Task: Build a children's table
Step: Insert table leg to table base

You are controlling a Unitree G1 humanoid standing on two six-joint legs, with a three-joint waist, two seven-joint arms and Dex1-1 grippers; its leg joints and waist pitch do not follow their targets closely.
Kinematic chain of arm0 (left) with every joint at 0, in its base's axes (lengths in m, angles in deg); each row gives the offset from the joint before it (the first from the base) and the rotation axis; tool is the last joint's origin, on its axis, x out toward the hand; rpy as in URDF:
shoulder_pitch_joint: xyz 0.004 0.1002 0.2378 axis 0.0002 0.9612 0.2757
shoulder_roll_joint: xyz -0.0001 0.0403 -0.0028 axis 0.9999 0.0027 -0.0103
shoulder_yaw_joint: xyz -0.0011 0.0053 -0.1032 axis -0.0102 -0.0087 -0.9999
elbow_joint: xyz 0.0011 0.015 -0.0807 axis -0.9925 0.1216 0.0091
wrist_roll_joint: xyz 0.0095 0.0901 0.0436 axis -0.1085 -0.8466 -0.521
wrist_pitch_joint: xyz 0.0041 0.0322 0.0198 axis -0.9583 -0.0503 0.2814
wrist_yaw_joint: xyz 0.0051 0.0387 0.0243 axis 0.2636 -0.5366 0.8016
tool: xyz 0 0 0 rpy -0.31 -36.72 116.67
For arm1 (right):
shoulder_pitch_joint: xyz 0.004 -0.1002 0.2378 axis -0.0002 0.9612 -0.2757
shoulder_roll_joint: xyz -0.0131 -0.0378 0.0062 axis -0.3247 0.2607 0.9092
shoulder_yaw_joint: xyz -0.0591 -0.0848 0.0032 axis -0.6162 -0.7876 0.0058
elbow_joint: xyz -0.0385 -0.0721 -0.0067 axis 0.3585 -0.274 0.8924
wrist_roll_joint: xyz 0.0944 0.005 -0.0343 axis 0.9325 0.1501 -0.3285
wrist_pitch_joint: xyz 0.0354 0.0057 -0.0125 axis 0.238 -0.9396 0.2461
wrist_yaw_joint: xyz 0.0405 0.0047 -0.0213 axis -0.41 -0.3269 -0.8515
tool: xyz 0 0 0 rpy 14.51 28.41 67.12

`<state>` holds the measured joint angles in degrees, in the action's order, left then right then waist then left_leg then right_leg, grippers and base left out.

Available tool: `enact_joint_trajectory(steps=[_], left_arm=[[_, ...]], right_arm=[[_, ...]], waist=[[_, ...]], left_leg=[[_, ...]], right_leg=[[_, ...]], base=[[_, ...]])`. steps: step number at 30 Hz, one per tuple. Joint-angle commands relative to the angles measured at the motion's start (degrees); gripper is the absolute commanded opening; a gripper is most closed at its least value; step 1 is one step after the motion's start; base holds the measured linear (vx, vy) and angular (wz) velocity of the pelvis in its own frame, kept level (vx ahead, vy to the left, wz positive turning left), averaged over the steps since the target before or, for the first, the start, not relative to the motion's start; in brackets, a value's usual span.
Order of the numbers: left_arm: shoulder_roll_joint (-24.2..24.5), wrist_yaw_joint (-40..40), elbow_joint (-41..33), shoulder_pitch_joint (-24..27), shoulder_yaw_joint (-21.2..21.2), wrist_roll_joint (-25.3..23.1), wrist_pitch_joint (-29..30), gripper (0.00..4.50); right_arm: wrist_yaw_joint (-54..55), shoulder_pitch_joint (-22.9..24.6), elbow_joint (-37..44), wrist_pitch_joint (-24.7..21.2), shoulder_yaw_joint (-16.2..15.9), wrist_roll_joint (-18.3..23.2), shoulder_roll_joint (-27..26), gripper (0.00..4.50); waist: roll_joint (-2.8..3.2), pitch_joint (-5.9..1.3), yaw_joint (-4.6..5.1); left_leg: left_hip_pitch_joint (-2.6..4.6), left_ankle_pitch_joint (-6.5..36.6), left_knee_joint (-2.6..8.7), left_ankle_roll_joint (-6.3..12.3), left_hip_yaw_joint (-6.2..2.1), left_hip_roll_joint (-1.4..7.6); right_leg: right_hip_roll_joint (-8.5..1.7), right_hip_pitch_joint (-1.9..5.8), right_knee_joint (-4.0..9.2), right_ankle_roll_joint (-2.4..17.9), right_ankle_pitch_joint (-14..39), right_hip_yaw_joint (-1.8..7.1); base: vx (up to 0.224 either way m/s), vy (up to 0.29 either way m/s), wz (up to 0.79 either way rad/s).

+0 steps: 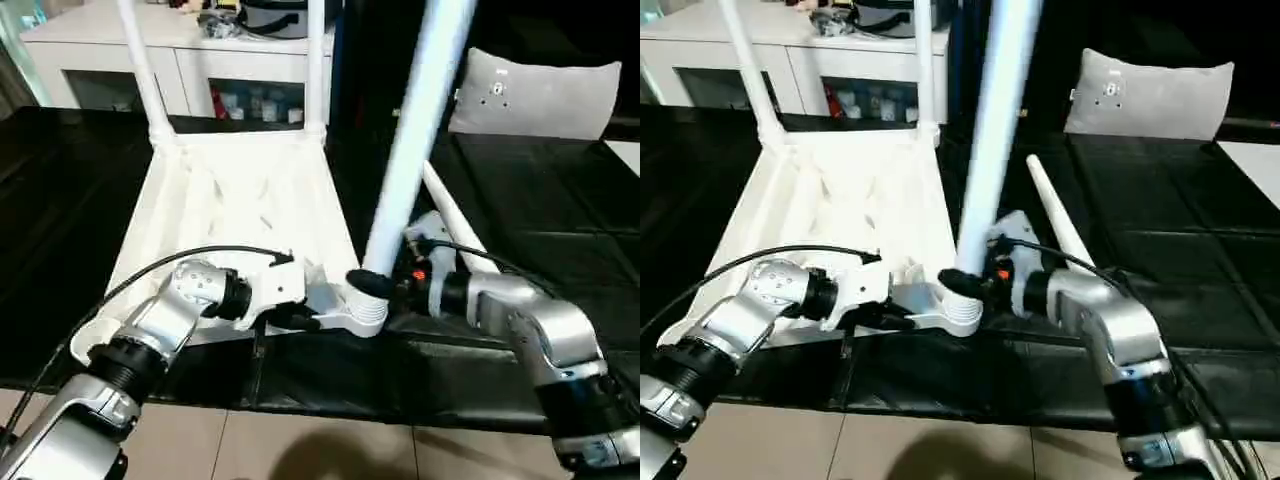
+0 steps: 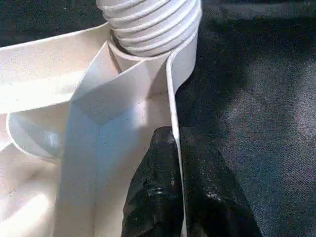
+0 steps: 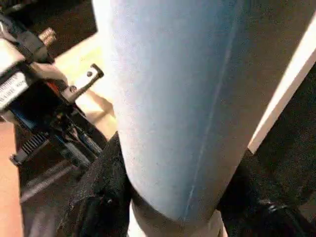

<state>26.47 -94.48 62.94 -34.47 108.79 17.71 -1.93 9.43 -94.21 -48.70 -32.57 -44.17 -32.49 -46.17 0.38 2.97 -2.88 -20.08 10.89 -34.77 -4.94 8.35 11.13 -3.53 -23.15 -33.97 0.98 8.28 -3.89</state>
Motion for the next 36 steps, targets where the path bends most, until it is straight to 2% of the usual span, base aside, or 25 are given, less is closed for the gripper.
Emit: enact_joint_trajectory(steps=[1, 3, 4, 7, 8, 10, 11, 12, 13, 14, 16, 17, 19, 22, 23, 24, 27, 28, 30, 32, 33, 35, 36], left_arm=[[-0.19, -0.34, 1.11, -1.01, 1.03, -2.25, -0.48, 0.0], [-0.33, 0.04, 2.06, -1.24, 0.55, -2.13, -0.57, 0.0], [-0.41, 0.23, 2.41, -1.34, 0.37, -2.08, -0.56, 0.0], [-0.41, 0.12, 2.94, -1.4, -0.03, -2.11, -0.9, 0.0], [-0.43, 0.09, 3.08, -1.45, -0.06, -2.13, -0.97, 0.0], [-0.45, 0.08, 3.2, -1.48, -0.07, -2.13, -1.02, 0.0], [-0.49, 0.0, 3.41, -1.5, -0.17, -2.17, -1.14, 0.0], [-0.5, -0.13, 3.57, -1.53, -0.27, -2.21, -1.22, 0.0], [-0.51, -0.14, 3.57, -1.53, -0.27, -2.21, -1.22, 0.0], [-0.5, -0.22, 3.66, -1.56, -0.31, -2.23, -1.27, 0.0], [-0.41, -0.37, 3.85, -1.58, -0.34, -2.3, -1.46, 0.0], [-0.38, -0.42, 3.98, -1.61, -0.34, -2.35, -1.57, 0.0], [-0.13, -0.81, 4.05, -1.67, -0.11, -2.64, -1.89, 0.0], [0.1, -1.18, 4.07, -1.74, 0.04, -2.83, -2.1, 0.0], [0.19, -1.29, 3.87, -1.68, 0.12, -2.89, -2.09, 0.0], [0.27, -1.37, 3.7, -1.63, 0.16, -2.94, -2.09, 0.0], [0.58, -1.79, 3.19, -1.43, 0.33, -3.0, -2.09, 0.0], [0.78, -2.1, 2.92, -1.34, 0.47, -3.07, -2.17, 0.0], [0.98, -2.44, 2.89, -1.39, 0.55, -3.1, -2.35, 0.0], [1.38, -3.16, 2.39, -1.51, 0.74, -3.19, -2.67, 0.0], [1.73, -4.13, 1.65, -1.65, 0.86, -3.11, -2.99, 0.0], [1.97, -5.07, 1.32, -1.83, 0.95, -2.93, -3.41, 0.0], [2.26, -6.47, 0.73, -2.03, 1.03, -2.47, -3.62, 0.0]], right_arm=[[1.01, 1.82, -1.19, 0.17, 1.75, 1.46, -0.58, 1.91], [1.8, 4.09, -1.95, 2.22, 3.31, 1.25, -1.62, 1.91], [2.04, 5.15, -2.21, 3.39, 3.79, 1.09, -1.98, 1.91], [3.02, 8.12, -2.08, 6.9, 4.63, 0.72, -3.2, 1.91], [3.3, 8.77, -2.0, 7.51, 4.94, 0.85, -3.57, 1.91], [3.77, 9.48, -1.87, 8.4, 5.14, 0.75, -3.94, 1.91], [4.62, 10.47, -1.49, 9.73, 5.15, 0.17, -4.43, 1.91], [5.12, 11.15, -1.06, 10.87, 4.31, -1.06, -4.22, 1.91], [5.13, 11.16, -1.04, 10.9, 4.28, -1.1, -4.2, 1.91], [4.96, 11.51, -0.72, 11.59, 3.4, -2.13, -3.75, 1.91], [4.31, 12.0, -0.01, 12.9, 1.05, -4.63, -2.25, 1.9], [4.07, 12.16, 0.18, 13.47, 0.25, -5.54, -1.72, 1.9], [3.22, 12.09, 0.76, 14.51, -2.27, -7.93, 0.16, 1.9], [2.17, 10.97, 0.69, 14.64, -4.4, -9.43, 1.65, 1.9], [1.73, 10.54, 0.48, 14.66, -5.0, -9.85, 2.13, 1.9], [1.17, 10.12, 0.19, 14.56, -5.52, -10.12, 2.52, 1.9], [-0.81, 9.09, -0.42, 14.33, -7.37, -10.89, 3.79, 1.9], [-1.79, 8.9, -0.45, 13.91, -8.34, -11.08, 4.49, 1.9], [-2.81, 8.78, -0.67, 13.68, -9.18, -11.13, 4.96, 1.9], [-4.57, 9.18, -0.61, 13.16, -10.26, -10.85, 5.8, 1.9], [-5.63, 9.66, -0.57, 12.98, -10.71, -10.58, 6.27, 1.9], [-6.35, 9.63, -0.97, 13.09, -11.11, -10.53, 6.5, 1.9], [-7.52, 9.32, -1.52, 13.25, -11.7, -10.51, 6.72, 1.9]], waist=[[0.19, -3.53, 0.4], [0.69, -3.5, 0.37], [0.54, -3.55, 0.41], [1.33, -3.62, 0.38], [0.98, -3.61, 0.52], [1.11, -3.65, 0.53], [1.4, -3.65, 0.66], [1.93, -3.72, 0.76], [1.75, -3.69, 0.86], [1.88, -3.71, 0.9], [2.24, -3.67, 1.13], [2.05, -3.71, 1.18], [2.2, -3.76, 1.17], [2.1, -3.8, 1.16], [1.77, -3.83, 1.2], [1.92, -3.77, 1.17], [1.8, -3.69, 1.15], [1.25, -3.72, 1.22], [1.53, -3.76, 1.1], [0.93, -3.41, 0.96], [0.69, -2.87, 1.01], [0.91, -3.01, 0.95], [0.6, -1.97, 1.14]], left_leg=[[0.44, 17.06, 4.1, -0.01, 0.33, 0.75], [0.54, 18.12, 4.22, -0.16, 0.25, 0.78], [0.59, 18.35, 4.2, -0.16, 0.2, 0.75], [0.58, 19.36, 4.44, -0.3, -0.07, 0.81], [0.6, 19.71, 4.47, 0.0, 0.01, 0.8], [0.49, 19.72, 4.61, 0.11, -0.09, 0.84], [0.38, 19.62, 4.7, 0.33, -0.12, 0.75], [0.67, 20.23, 4.65, 0.32, -0.06, 0.75], [0.52, 20.29, 4.67, 0.37, -0.11, 0.73], [0.36, 20.24, 4.72, 0.36, -0.16, 0.66], [0.61, 21.19, 4.67, 0.37, -0.19, 0.63], [0.54, 21.15, 4.67, 0.43, -0.17, 0.58], [0.46, 20.76, 4.71, 0.59, -0.18, 0.67], [0.41, 20.26, 4.77, 0.91, -0.11, 0.74], [0.32, 20.12, 4.76, 1.01, -0.07, 0.76], [0.36, 20.19, 4.76, 1.03, -0.1, 0.75], [0.44, 20.3, 4.66, 1.19, -0.04, 0.74], [0.31, 19.96, 4.66, 1.32, -0.01, 0.75], [0.22, 19.42, 4.76, 1.42, -0.1, 0.87], [0.04, 18.77, 4.96, 1.85, -0.02, 0.95], [0.0, 18.57, 5.17, 2.09, 0.12, 1.06], [0.15, 19.01, 5.3, 1.82, 0.0, 1.24], [-0.14, 20.12, 5.69, 1.87, -0.04, 1.21]], right_leg=[[-3.69, 2.17, 6.02, 4.22, 32.43, 1.7], [-3.66, 2.06, 6.36, 3.98, 32.85, 1.53], [-3.67, 2.09, 6.31, 4.08, 32.76, 1.45], [-3.75, 2.34, 6.23, 4.28, 32.12, 1.31], [-3.71, 2.3, 6.39, 4.47, 31.74, 1.27], [-3.78, 2.54, 6.35, 4.66, 31.35, 1.23], [-3.66, 2.63, 6.23, 4.72, 31.1, 1.18], [-3.67, 2.39, 6.47, 4.84, 31.36, 1.21], [-3.65, 2.5, 6.46, 4.87, 31.37, 1.17], [-3.62, 2.67, 6.37, 4.77, 31.48, 1.12], [-3.59, 2.49, 6.57, 4.48, 32.55, 1.03], [-3.54, 2.58, 6.65, 4.17, 32.73, 1.0], [-3.56, 2.58, 6.51, 4.28, 32.08, 1.14], [-3.52, 2.64, 6.26, 5.0, 30.56, 1.29], [-3.51, 2.74, 6.25, 5.15, 30.38, 1.3], [-3.54, 2.69, 6.16, 5.22, 30.55, 1.3], [-3.62, 2.53, 6.4, 4.75, 32.37, 1.26], [-3.64, 2.61, 6.43, 4.57, 32.38, 1.28], [-3.71, 2.66, 6.23, 4.65, 31.76, 1.36], [-3.69, 2.61, 6.01, 4.89, 30.73, 1.66], [-3.7, 2.22, 6.24, 4.96, 30.27, 1.81], [-3.71, 2.37, 5.98, 5.41, 29.28, 1.91], [-3.59, 2.03, 6.11, 5.37, 29.36, 1.95]], base=[[0.0, 0.0, 0.0], [0.0, 0.0, 0.0], [0.0, 0.0, 0.0], [0.0, 0.0, 0.0], [0.0, 0.0, 0.0], [0.0, 0.0, 0.0], [0.0, 0.0, 0.0], [0.0, 0.0, 0.0], [0.0, 0.0, 0.0], [0.0, 0.0, 0.0], [0.0, 0.0, 0.0], [0.0, 0.0, 0.0], [0.0, 0.0, 0.0], [0.0, 0.0, 0.0], [0.0, 0.0, 0.0], [0.0, 0.0, 0.0], [0.0, 0.0, 0.0], [0.0, 0.0, 0.0], [0.0, 0.0, 0.0], [0.0, 0.0, 0.0], [0.0, 0.0, 0.0], [0.0, 0.0, 0.0], [0.0, 0.0, 0.0]])
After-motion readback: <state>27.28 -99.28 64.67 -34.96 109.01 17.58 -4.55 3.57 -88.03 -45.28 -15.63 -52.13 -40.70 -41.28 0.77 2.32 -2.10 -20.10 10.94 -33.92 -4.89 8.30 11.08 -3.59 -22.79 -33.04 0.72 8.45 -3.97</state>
